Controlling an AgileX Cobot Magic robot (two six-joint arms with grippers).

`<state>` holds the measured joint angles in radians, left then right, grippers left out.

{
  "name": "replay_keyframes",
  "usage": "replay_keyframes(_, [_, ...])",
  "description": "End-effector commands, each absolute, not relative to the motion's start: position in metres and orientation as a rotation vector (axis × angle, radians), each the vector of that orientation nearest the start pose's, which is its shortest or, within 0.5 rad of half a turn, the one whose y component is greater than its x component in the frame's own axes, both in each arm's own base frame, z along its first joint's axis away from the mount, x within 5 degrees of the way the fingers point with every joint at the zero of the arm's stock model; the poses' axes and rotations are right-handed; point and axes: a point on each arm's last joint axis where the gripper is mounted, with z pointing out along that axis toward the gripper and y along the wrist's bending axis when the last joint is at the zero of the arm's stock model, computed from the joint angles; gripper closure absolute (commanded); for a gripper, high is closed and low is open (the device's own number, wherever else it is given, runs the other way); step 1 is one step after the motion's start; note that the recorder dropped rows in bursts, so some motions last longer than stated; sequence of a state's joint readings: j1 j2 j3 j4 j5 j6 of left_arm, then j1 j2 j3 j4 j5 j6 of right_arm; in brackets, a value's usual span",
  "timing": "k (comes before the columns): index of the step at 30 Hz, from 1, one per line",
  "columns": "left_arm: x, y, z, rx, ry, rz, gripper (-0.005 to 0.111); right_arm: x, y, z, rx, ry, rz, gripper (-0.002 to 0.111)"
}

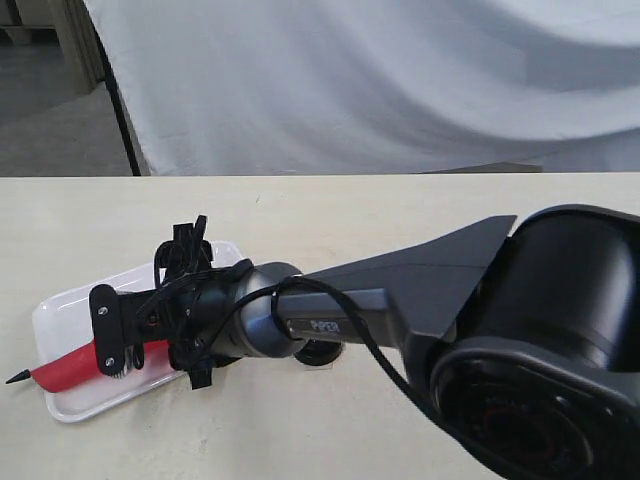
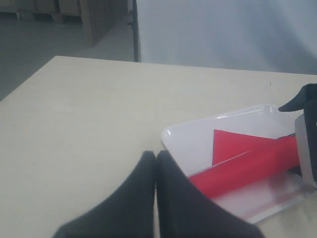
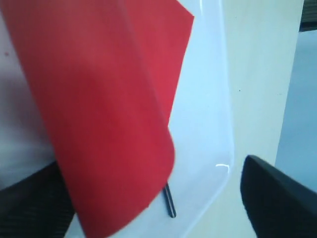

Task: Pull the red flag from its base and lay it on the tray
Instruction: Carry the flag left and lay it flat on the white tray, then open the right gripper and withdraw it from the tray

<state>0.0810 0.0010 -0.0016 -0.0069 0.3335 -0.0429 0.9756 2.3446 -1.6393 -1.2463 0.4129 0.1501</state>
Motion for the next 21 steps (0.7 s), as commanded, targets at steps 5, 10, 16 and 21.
replay_keyframes(5, [0.054,0.004,0.184,-0.116,1.809,0.024,0.107,0.293,0.401,0.138,-1.798,1.435,-0.593,0.044])
replay_keyframes(10, [0.054,0.004,0.184,-0.116,1.809,0.024,0.107,0.285,0.400,0.184,-1.681,1.496,-0.467,0.044])
replay_keyframes(16, [0.054,0.004,0.184,-0.116,1.809,0.024,0.107,0.288,0.383,0.227,-1.530,1.609,-0.355,0.044])
replay_keyframes(21, [0.054,0.004,0.184,-0.116,1.809,0.024,0.107,0.300,0.359,0.254,-1.402,1.734,-0.317,0.045])
